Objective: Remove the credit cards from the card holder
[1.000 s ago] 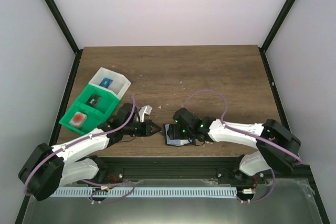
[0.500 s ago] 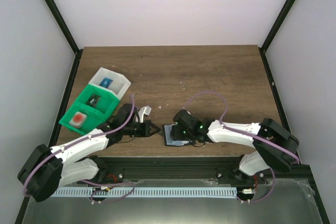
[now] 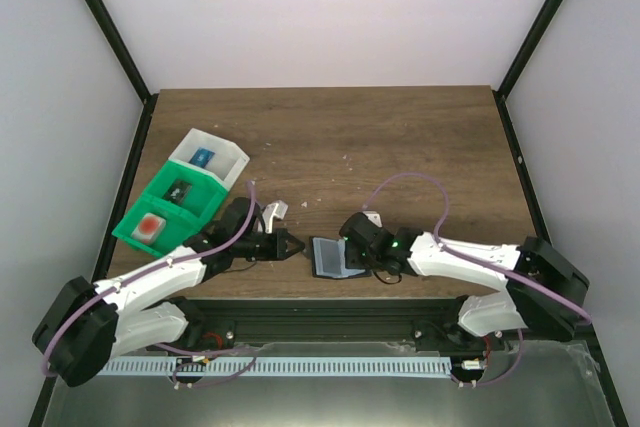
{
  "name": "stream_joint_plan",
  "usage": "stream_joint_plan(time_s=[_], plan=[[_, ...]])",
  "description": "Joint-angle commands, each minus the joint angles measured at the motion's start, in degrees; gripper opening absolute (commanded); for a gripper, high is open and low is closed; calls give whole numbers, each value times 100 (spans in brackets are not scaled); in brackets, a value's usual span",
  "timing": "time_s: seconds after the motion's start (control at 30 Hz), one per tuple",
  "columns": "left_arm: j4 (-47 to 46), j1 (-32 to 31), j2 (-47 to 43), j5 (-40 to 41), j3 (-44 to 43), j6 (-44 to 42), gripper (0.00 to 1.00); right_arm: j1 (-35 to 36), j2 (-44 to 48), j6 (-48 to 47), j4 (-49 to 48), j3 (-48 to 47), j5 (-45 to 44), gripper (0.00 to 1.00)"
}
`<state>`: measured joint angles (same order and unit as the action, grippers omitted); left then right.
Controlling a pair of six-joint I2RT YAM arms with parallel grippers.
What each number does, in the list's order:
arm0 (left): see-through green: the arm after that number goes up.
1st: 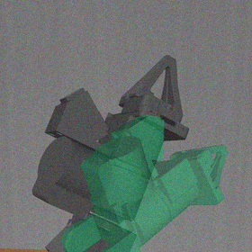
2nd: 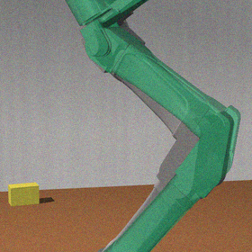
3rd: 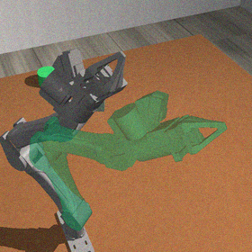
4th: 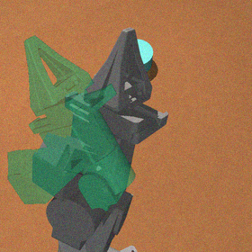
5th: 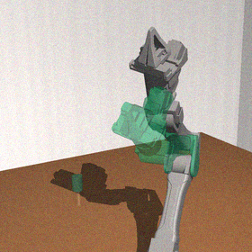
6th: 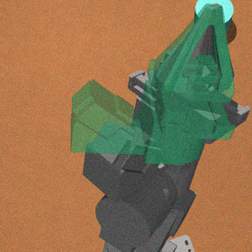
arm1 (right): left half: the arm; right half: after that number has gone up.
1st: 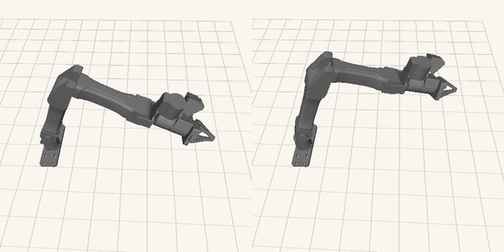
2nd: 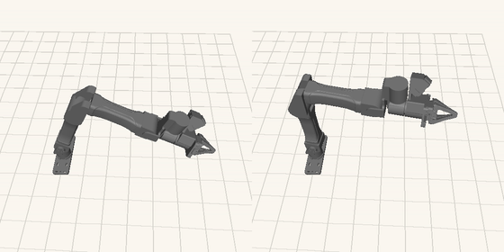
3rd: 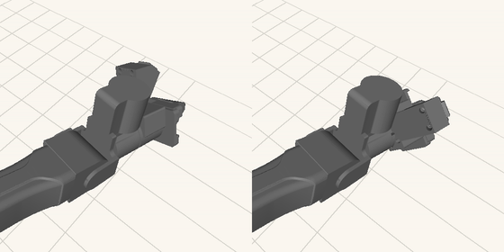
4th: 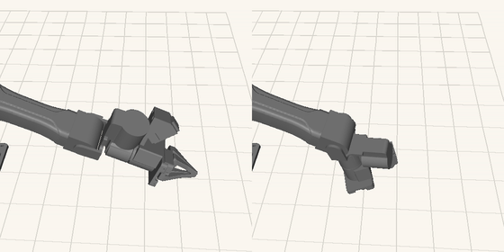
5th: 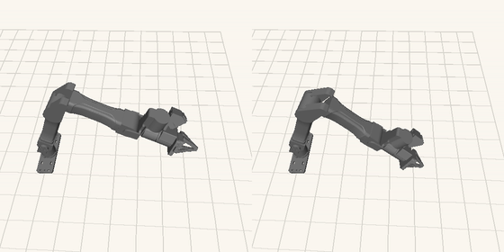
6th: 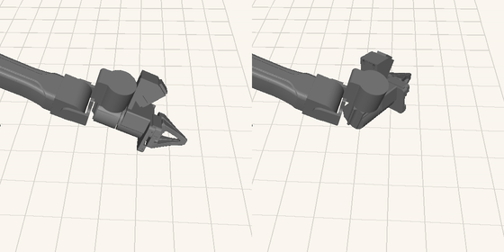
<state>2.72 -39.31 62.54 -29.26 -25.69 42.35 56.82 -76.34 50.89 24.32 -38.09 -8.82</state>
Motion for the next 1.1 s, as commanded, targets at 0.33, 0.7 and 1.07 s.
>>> stream_joint_plan(time_s=[0.33,0.7,1.07], plan=[[64,6,83,120,-77,-150,0,40,910,-48,-7,-277,78,37],[581,15,-1080,872,-460,38,40,-94,463,-128,-1688,463,1063,26],[-611,10,448,-32,-17,74,6,-435,267,-208,-2115,793,1571,20]])
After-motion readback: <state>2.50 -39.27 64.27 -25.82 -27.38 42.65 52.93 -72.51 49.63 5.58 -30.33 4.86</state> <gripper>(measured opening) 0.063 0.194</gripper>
